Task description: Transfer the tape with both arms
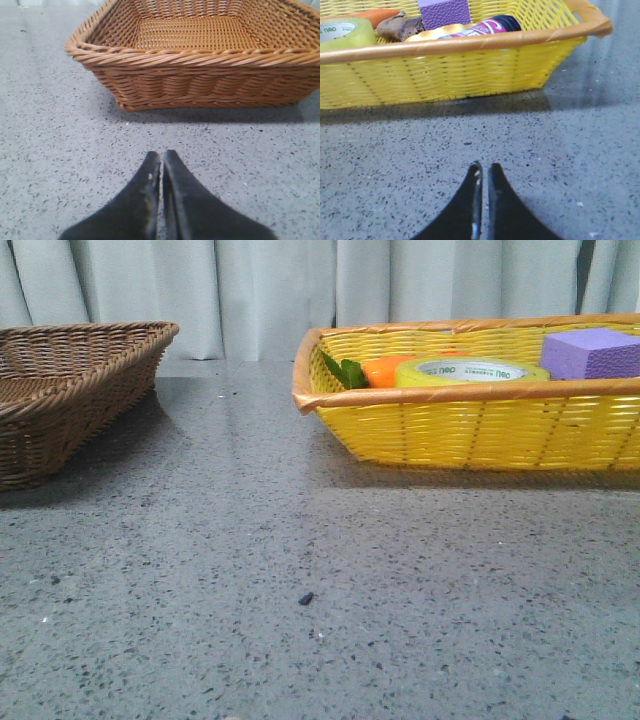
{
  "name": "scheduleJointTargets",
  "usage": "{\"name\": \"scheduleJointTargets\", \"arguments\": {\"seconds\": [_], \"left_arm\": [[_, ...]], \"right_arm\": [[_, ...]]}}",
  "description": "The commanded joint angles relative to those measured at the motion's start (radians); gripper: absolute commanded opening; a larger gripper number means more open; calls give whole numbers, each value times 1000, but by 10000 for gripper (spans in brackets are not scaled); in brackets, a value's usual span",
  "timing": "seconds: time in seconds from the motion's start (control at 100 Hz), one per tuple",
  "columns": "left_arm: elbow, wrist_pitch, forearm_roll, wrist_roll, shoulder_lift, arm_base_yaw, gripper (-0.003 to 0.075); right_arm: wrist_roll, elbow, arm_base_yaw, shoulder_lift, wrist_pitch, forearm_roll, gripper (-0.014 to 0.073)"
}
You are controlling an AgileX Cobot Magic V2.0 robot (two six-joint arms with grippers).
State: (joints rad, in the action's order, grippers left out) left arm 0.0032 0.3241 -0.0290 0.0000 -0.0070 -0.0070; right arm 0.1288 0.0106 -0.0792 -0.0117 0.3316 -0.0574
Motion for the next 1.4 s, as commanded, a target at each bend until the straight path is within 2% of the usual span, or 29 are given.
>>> {"name": "scheduleJointTargets", "arguments": {"seconds": [0.0,1.03,1.39], "left_arm": [[10,-59,-9,-10,-27,0,-21],[10,-61,-9,-10,-27,0,-21],[10,-153,-12,-10,-27,0,-21]], "right_arm": [[-9,22,-5,-20,-16,-11,-73],[-9,22,-5,-20,-16,-11,-73],[-9,22,-5,-20,-18,-11,-73]]}}
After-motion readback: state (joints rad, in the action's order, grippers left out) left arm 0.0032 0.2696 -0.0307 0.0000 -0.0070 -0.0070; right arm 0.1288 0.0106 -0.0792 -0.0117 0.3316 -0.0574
